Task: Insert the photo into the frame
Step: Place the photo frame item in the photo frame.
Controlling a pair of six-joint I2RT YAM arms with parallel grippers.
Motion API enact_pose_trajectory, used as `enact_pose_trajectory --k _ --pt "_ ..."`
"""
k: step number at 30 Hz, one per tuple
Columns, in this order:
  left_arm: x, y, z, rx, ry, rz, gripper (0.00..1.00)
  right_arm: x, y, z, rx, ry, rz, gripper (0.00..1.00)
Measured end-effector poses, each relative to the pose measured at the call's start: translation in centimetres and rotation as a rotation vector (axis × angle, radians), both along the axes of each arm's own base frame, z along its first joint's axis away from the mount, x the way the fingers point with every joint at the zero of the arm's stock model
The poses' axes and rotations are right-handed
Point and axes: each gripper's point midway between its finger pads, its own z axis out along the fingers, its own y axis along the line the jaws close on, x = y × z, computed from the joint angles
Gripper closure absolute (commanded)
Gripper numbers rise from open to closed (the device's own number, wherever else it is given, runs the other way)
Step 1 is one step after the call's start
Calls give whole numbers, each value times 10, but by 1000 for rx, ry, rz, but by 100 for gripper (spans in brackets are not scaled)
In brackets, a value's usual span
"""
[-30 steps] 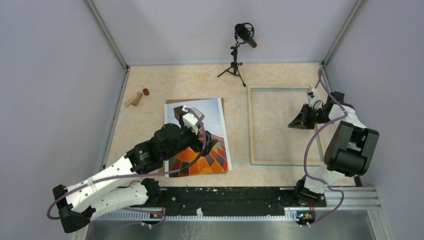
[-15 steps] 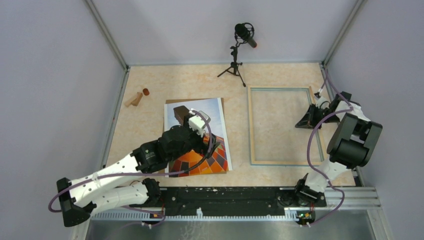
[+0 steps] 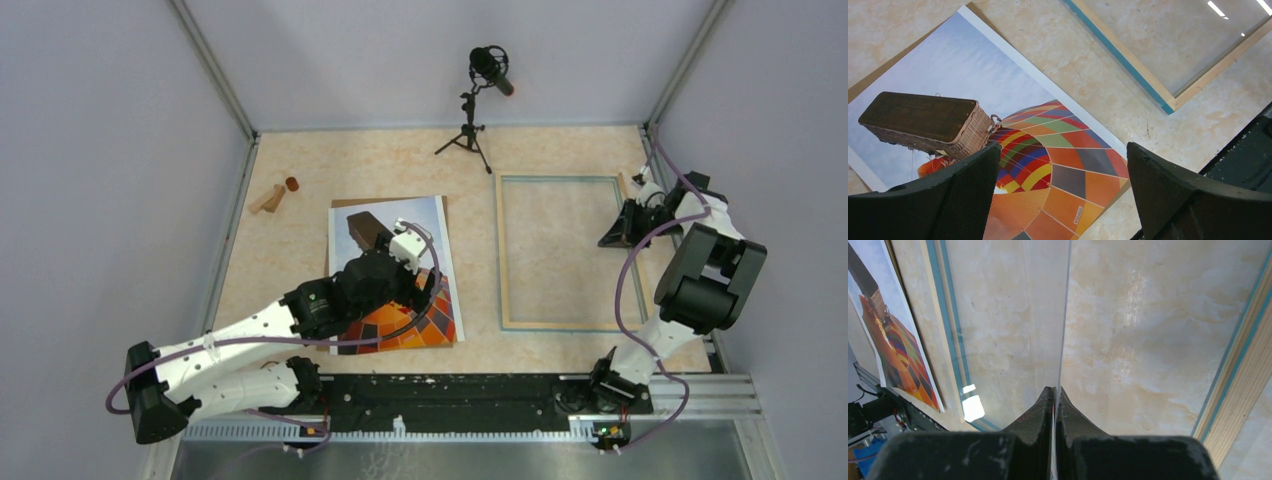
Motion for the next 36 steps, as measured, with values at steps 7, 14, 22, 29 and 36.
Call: enact_pose_trajectory --k 7,14,22,29,36 --pt "6 6 -4 25 -19 35 2 0 -5 -4 -28 8 7 100" --pt "13 11 -9 51 -39 72 2 1 -7 -4 -38 5 13 100" --pt "21 18 -18 80 -50 115 2 5 -12 1 -65 -6 15 100" --pt "25 18 -24 105 -47 124 2 5 -13 1 -72 -2 13 100" --pt "27 17 -22 97 -56 128 2 5 -16 1 -74 -4 3 100"
